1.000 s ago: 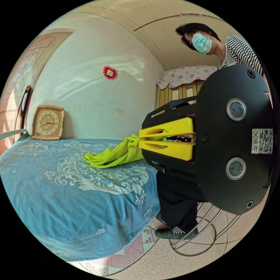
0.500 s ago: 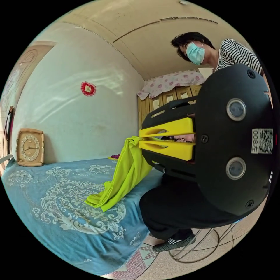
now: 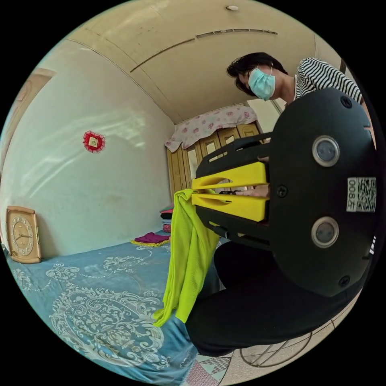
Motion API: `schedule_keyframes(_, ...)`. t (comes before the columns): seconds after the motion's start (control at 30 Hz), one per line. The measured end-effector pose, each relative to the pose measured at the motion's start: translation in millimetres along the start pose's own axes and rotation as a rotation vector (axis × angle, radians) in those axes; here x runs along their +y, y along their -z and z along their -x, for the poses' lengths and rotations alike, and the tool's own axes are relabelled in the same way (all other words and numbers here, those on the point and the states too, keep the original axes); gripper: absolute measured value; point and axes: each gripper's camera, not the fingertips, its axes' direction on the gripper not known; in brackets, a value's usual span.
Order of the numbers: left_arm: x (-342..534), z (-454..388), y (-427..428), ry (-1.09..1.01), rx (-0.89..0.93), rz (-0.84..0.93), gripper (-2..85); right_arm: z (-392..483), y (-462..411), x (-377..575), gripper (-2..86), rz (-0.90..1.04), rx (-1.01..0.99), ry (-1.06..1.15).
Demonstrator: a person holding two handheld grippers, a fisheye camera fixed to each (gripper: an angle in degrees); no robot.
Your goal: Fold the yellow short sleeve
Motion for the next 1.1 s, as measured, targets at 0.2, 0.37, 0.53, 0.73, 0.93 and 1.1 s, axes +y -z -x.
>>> schedule_keyframes(0.2, -25, 27, -98, -0.017, 0.040, 0.037, 1.6, -8, 62, -16, 1.9, -0.033, -0.010, 0.047)
schedule_keyframes(0.37, -58, 57, -198, -0.025, 0.049, 0.096, 1.6, -19, 117, -45, 1.9, -0.073, -0.012, 0.088)
schedule_keyframes(0.53, -102, 97, -297, -0.014, 0.037, 0.146, 1.6, -42, 161, -89, 1.9, -0.097, 0.013, 0.084)
schedule_keyframes(0.73, -188, 167, -447, 0.016, -0.005, 0.208, 1.6, -86, 214, -190, 1.8, -0.123, 0.070, 0.050)
schedule_keyframes(0.93, -329, 245, -644, 0.012, -0.028, 0.258, 1.6, -114, 269, -369, 1.8, -0.152, 0.177, 0.098)
schedule_keyframes(1.1, -462, 283, -832, -0.057, 0.039, 0.282, 1.6, -110, 321, -537, 1.8, -0.218, 0.239, 0.175)
